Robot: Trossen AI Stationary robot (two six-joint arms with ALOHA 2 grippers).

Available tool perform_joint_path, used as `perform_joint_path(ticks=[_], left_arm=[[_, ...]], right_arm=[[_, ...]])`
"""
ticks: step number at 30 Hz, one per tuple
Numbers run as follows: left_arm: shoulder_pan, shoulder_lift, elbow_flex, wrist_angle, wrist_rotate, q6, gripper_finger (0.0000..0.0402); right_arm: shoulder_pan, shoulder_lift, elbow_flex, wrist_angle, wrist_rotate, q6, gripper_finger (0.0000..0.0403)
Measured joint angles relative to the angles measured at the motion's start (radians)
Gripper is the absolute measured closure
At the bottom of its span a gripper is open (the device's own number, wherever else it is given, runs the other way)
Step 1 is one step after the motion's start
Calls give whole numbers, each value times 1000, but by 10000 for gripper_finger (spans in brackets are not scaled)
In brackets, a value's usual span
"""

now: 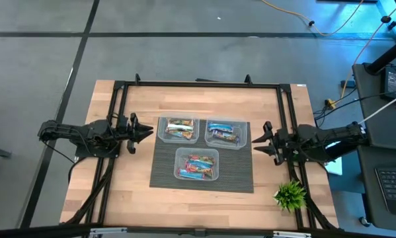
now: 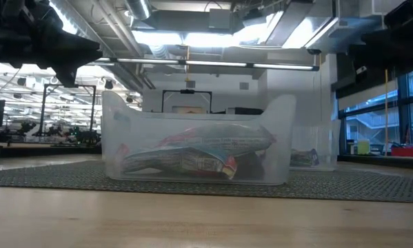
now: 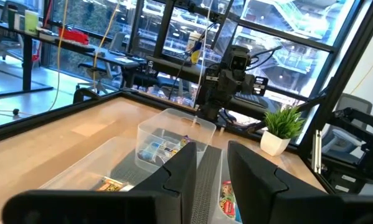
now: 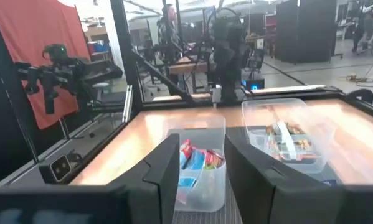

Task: Pick and place Granola Bars by type
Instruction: Return to Home Position

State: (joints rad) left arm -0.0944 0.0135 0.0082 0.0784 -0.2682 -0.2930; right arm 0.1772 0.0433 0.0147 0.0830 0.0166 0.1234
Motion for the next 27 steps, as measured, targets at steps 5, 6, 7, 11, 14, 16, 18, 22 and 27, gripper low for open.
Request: perform_joint_path(ticks=[5,6,7,11,14,16,18,22,27], left_arm=[[0,0,0,0,0,0,315],[0,0,0,0,0,0,315],[0,0,0,0,0,0,315],[0,0,0,0,0,0,315],[0,0,0,0,0,0,315],[0,0,0,0,0,0,315],[0,0,0,0,0,0,315],[0,0,0,0,0,0,315],[0,0,0,0,0,0,315]], right_arm=[[0,0,0,-32,-1,1,272],[0,0,0,-38,-1,0,272],[0,0,0,-48,-1,0,272],[0,0,0,-75,-2,0,272],[0,0,0,-75,-3,2,272],[0,0,0,-75,-3,1,272],[0,0,0,-75,-2,1,272],[0,0,0,-75,-2,0,272],[0,0,0,-75,-2,0,272]])
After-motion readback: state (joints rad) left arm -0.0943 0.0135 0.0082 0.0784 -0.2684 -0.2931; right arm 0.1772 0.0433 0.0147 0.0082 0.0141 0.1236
